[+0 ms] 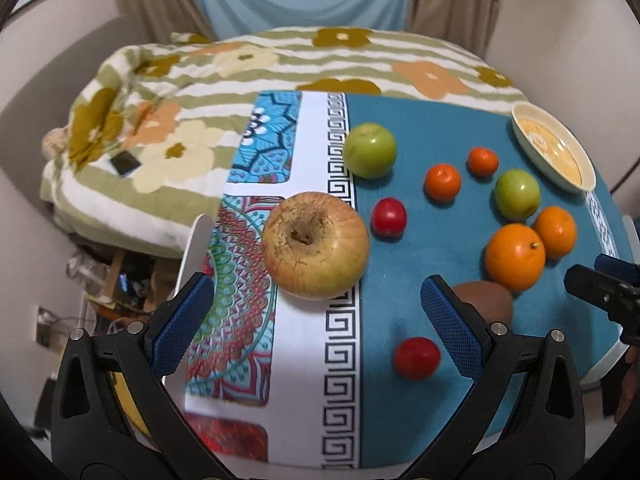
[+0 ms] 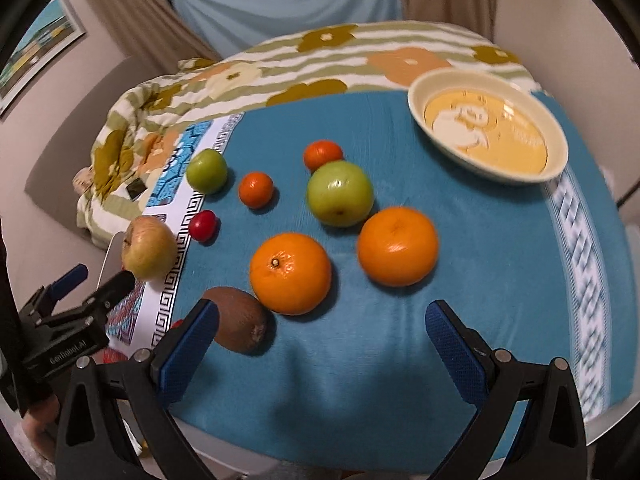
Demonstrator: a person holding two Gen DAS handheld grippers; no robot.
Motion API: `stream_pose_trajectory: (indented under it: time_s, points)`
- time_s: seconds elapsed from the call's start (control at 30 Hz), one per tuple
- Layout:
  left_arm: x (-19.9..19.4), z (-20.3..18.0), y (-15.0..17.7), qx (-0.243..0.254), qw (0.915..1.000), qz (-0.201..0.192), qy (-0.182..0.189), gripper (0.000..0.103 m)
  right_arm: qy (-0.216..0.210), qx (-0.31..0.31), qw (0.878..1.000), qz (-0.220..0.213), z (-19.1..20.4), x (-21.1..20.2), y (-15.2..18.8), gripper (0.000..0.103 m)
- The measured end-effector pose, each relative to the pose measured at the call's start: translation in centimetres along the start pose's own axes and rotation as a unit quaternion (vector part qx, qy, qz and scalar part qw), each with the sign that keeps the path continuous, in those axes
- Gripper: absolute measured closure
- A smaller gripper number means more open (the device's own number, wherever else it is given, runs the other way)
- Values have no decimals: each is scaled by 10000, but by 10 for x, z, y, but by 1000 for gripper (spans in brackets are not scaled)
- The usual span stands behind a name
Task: Organize fruits
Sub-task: 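Grasp the large yellow-red apple with the left tool while the right tool grasps a large orange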
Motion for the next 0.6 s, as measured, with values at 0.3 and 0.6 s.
stream_pose_trajectory:
  time_s: [0.3, 0.6]
  points:
    - [39, 0, -7, 622, 9973, 178, 343, 0, 95, 633, 9979, -57, 8, 25, 1, 0]
    - [63, -1, -9, 829, 9939, 377, 622, 13, 177, 894, 9958, -53, 13, 43, -4, 6]
Point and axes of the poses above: each gripper's, at about its wrist camera, not at the fingertips, and x roughly the way its jaws point, z to its left, y to its underside, the point moved 9 cm from there along x, roughly the way its jaws point, and after that the axes turned 13 degrees about x, right-handed, at the moved point
